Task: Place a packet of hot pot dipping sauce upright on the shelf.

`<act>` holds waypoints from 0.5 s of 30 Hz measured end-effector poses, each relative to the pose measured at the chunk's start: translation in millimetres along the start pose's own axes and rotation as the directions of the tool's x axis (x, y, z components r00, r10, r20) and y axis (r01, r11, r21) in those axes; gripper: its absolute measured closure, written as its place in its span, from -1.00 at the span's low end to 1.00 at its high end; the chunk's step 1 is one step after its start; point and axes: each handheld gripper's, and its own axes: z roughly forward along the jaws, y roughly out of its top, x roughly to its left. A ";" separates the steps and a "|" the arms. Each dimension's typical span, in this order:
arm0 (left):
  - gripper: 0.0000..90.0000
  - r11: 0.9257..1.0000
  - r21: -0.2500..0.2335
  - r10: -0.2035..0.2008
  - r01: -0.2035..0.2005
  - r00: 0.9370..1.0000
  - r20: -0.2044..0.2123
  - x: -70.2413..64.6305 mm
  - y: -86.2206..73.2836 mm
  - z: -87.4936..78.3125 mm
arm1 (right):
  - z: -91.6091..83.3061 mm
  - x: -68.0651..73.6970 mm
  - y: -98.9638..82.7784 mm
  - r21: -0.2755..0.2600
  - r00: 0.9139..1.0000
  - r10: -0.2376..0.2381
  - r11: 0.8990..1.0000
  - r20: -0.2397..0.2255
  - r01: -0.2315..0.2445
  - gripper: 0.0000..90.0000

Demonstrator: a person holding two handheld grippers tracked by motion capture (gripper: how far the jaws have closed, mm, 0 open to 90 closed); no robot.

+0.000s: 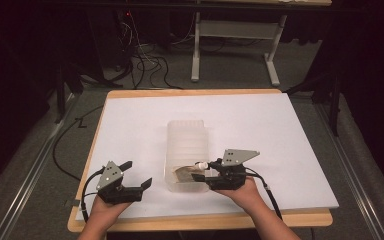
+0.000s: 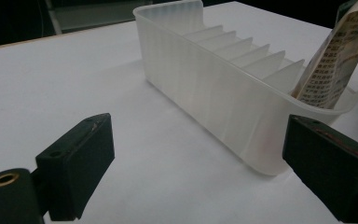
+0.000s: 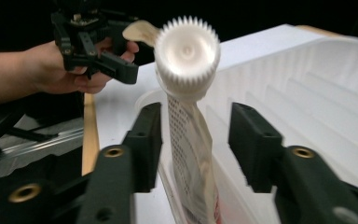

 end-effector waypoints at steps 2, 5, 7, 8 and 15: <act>-0.79 1.000 0.001 0.001 -0.001 1.000 0.000 0.0 0.0 -0.1 | -3.8 2.2 1.7 -0.004 1.000 -0.007 1.000 0.012 0.007 0.05; -0.79 1.000 0.002 0.000 0.000 1.000 -0.001 0.0 -0.1 0.4 | -11.6 6.6 1.9 -0.012 0.998 -0.023 1.000 0.058 0.024 -0.17; -0.79 1.000 0.002 -0.001 0.001 1.000 -0.003 0.8 0.1 0.2 | -18.7 7.9 0.9 -0.022 0.995 -0.032 0.999 0.090 0.034 -0.21; -0.79 1.000 0.002 -0.001 0.001 1.000 -0.003 0.8 0.1 0.2 | -18.7 7.9 0.9 -0.022 0.995 -0.032 0.999 0.090 0.034 -0.21; -0.79 1.000 -0.001 -0.005 0.005 1.000 -0.013 0.9 0.3 -0.1 | -63.4 -0.1 -8.8 -0.063 0.969 -0.017 0.997 0.245 0.034 -0.20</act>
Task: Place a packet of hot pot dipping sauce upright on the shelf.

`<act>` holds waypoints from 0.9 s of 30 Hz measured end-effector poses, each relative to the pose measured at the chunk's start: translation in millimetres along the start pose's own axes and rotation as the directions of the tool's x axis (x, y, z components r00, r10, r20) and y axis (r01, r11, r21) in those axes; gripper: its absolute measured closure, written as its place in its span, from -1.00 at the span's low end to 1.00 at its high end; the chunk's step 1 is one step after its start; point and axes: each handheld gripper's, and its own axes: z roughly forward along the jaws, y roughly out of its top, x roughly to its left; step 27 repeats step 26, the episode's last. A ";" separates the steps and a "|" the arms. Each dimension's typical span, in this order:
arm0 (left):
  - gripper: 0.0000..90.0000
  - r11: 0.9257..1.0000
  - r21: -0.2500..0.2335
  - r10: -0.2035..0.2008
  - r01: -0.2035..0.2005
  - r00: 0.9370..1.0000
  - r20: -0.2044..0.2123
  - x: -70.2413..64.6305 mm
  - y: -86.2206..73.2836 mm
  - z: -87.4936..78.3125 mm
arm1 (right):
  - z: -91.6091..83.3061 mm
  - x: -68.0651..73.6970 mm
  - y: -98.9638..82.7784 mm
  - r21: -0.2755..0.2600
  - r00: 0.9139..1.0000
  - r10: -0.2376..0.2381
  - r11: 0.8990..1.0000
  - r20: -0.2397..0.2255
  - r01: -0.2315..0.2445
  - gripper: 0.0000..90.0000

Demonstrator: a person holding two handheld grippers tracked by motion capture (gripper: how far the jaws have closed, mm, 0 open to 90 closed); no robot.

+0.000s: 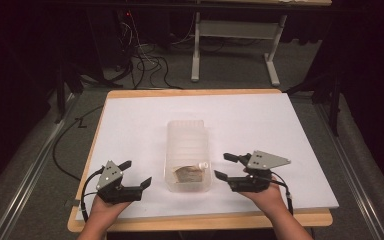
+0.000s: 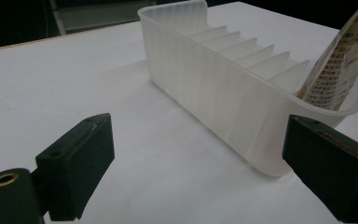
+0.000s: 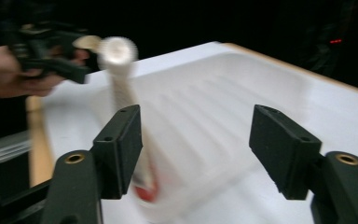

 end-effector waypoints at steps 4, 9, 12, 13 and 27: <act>-0.79 1.000 0.006 -0.002 0.002 1.000 -0.001 1.0 -0.5 0.4 | -27.6 -19.2 -13.4 -0.006 0.986 0.022 1.000 0.164 -0.022 -0.23; -0.79 1.000 0.011 -0.007 0.007 1.000 0.001 2.4 -1.3 1.2 | -63.0 -43.4 -37.7 -0.007 0.942 0.108 0.994 0.319 -0.112 -0.36; -0.79 1.000 0.017 -0.016 0.017 1.000 -0.003 3.9 -2.6 2.6 | -85.6 -50.6 -52.1 -0.017 0.906 0.141 0.989 0.399 -0.146 -0.45; -0.79 1.000 0.017 -0.016 0.017 1.000 -0.003 3.9 -2.6 2.6 | -85.6 -50.6 -52.1 -0.017 0.906 0.141 0.989 0.399 -0.146 -0.45; -0.79 1.000 0.026 -0.009 0.009 1.000 -0.006 1.3 -2.2 3.8 | -104.8 -62.1 -77.4 -0.023 0.870 0.200 0.977 0.451 -0.212 -0.50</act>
